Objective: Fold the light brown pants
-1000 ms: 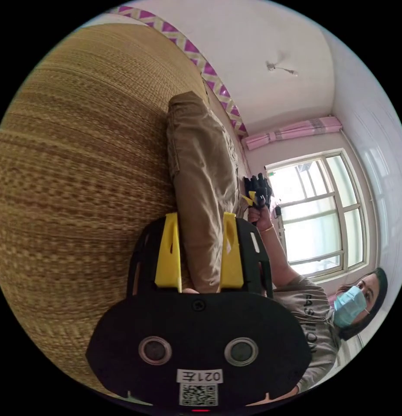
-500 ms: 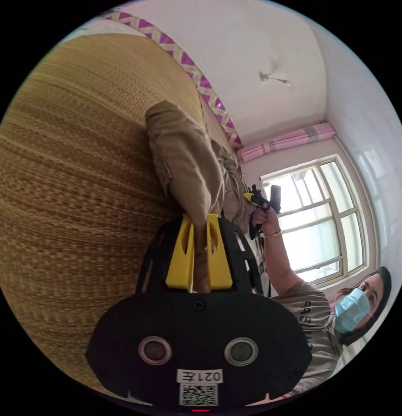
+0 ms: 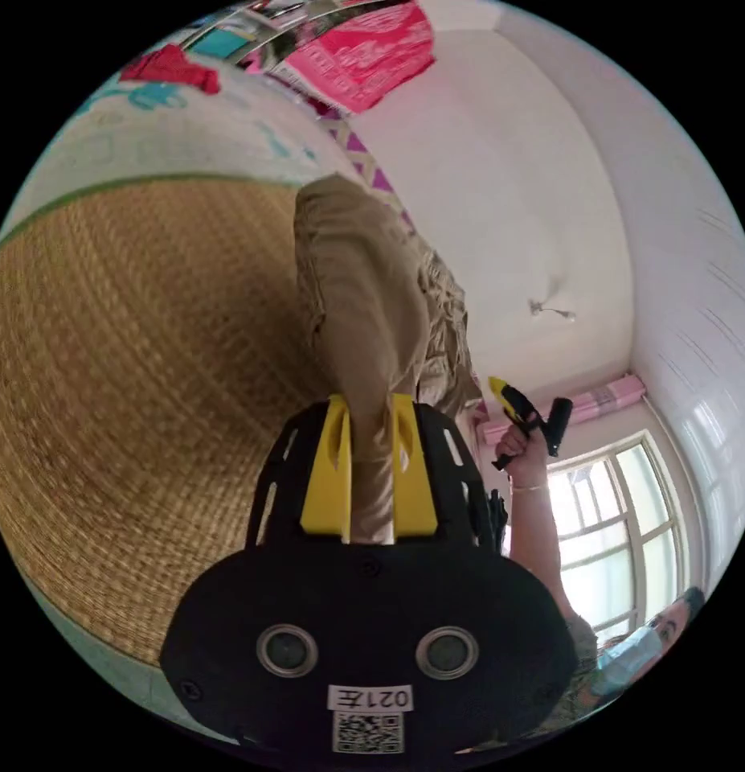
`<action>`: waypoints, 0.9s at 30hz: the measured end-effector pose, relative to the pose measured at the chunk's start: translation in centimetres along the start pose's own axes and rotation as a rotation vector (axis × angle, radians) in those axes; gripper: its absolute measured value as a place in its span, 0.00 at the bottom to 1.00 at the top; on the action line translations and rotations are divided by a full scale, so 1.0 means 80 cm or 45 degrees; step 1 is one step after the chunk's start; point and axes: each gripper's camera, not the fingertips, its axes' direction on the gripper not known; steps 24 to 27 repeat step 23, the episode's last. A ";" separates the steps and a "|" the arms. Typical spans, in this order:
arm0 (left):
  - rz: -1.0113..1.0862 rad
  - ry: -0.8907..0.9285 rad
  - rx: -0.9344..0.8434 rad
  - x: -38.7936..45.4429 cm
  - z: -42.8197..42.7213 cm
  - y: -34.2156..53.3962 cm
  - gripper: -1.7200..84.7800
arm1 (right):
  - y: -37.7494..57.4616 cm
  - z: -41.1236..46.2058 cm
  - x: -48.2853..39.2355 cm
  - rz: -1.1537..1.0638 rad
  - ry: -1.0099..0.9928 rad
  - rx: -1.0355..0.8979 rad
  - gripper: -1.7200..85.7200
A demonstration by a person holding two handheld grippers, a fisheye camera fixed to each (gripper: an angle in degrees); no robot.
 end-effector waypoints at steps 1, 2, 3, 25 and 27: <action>-0.063 -0.021 -0.074 -0.032 0.012 0.013 0.12 | 0.004 0.003 -0.003 -0.015 0.006 -0.009 0.03; -0.108 -0.037 -0.111 -0.062 0.018 0.031 0.12 | 0.019 0.008 -0.006 -0.047 0.016 -0.042 0.02; -0.125 -0.028 -0.112 -0.076 0.018 0.042 0.12 | 0.043 0.007 -0.004 -0.072 0.038 -0.074 0.02; 0.147 0.718 -0.457 0.122 0.167 0.355 0.01 | 0.671 -0.473 0.088 0.341 0.813 0.023 0.04; 0.147 0.718 -0.457 0.122 0.167 0.355 0.01 | 0.671 -0.473 0.088 0.341 0.813 0.023 0.04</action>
